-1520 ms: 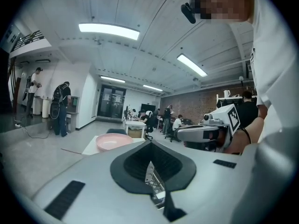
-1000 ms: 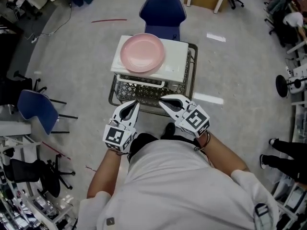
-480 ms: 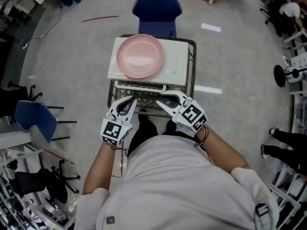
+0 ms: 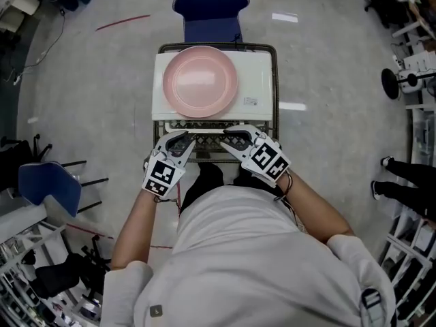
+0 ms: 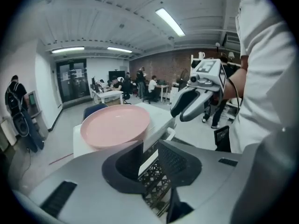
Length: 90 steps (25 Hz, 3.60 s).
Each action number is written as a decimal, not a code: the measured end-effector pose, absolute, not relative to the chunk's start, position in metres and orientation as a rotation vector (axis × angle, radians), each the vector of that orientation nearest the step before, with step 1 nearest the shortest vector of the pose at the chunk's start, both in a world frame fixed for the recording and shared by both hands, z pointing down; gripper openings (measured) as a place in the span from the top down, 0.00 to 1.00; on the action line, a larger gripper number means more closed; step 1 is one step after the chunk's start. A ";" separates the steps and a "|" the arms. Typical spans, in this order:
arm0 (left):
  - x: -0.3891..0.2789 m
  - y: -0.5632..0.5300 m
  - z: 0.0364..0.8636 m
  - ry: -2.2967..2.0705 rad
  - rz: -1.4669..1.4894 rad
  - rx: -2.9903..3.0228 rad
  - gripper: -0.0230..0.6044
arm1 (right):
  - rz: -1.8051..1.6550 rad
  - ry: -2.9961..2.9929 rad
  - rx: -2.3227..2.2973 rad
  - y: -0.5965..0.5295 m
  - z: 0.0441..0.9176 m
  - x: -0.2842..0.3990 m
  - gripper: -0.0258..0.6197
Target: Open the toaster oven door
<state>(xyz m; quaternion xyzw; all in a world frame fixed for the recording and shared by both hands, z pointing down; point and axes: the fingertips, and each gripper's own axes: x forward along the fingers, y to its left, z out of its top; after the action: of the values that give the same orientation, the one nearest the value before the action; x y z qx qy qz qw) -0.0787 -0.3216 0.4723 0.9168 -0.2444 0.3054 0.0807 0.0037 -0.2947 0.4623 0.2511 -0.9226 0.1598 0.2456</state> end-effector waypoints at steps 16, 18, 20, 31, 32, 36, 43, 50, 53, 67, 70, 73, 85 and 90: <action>-0.082 -0.317 0.557 -0.141 1.493 2.768 0.70 | 0.308 -2.189 0.560 -0.301 0.546 -0.018 0.77; -0.080 -0.317 0.562 -0.099 1.518 2.765 0.70 | 0.282 -2.148 0.544 -0.300 0.555 -0.018 0.77; -0.078 -0.316 0.566 -0.059 1.526 2.754 0.70 | 0.267 -2.110 0.534 -0.299 0.563 -0.017 0.77; -0.077 -0.320 0.584 -0.011 1.620 2.724 0.78 | 0.137 -1.941 0.493 -0.299 0.595 -0.004 0.80; -0.078 -0.320 0.585 -0.011 1.623 2.719 0.78 | 0.133 -1.940 0.491 -0.298 0.595 -0.005 0.80; -0.079 -0.313 0.585 -0.006 1.628 2.710 0.79 | 0.078 -1.940 0.460 -0.291 0.595 -0.007 0.81; -0.073 -0.301 0.587 -0.046 1.646 2.749 0.79 | 0.006 -1.960 0.478 -0.279 0.596 -0.001 0.82; -0.074 -0.288 0.588 -0.081 1.659 2.766 0.79 | -0.080 -1.976 0.478 -0.265 0.594 -0.001 0.82; -0.080 -0.279 0.594 -0.097 1.679 2.765 0.79 | -0.096 -1.982 0.451 -0.256 0.600 -0.007 0.83; -0.091 -0.229 0.632 -0.208 1.922 2.773 0.80 | -0.206 -1.950 0.452 -0.203 0.632 -0.014 0.83; -0.095 -0.219 0.640 -0.228 1.966 2.794 0.80 | -0.225 -1.935 0.465 -0.194 0.639 -0.018 0.83; -0.098 -0.214 0.647 -0.257 1.988 2.809 0.81 | -0.258 -1.914 0.489 -0.189 0.646 -0.020 0.83; -0.105 -0.195 0.674 -0.438 2.075 2.942 0.81 | -0.386 -1.844 0.593 -0.170 0.672 -0.028 0.83; -0.106 -0.186 0.684 -0.452 2.080 2.989 0.82 | -0.417 -1.816 0.646 -0.163 0.681 -0.029 0.83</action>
<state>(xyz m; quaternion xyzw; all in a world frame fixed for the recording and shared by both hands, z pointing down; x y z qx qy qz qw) -0.1061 -0.1862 0.6837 0.7864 -0.1188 0.5472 -0.2609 -0.0286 -0.1626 0.6807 0.2731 -0.7678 -0.1765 0.5520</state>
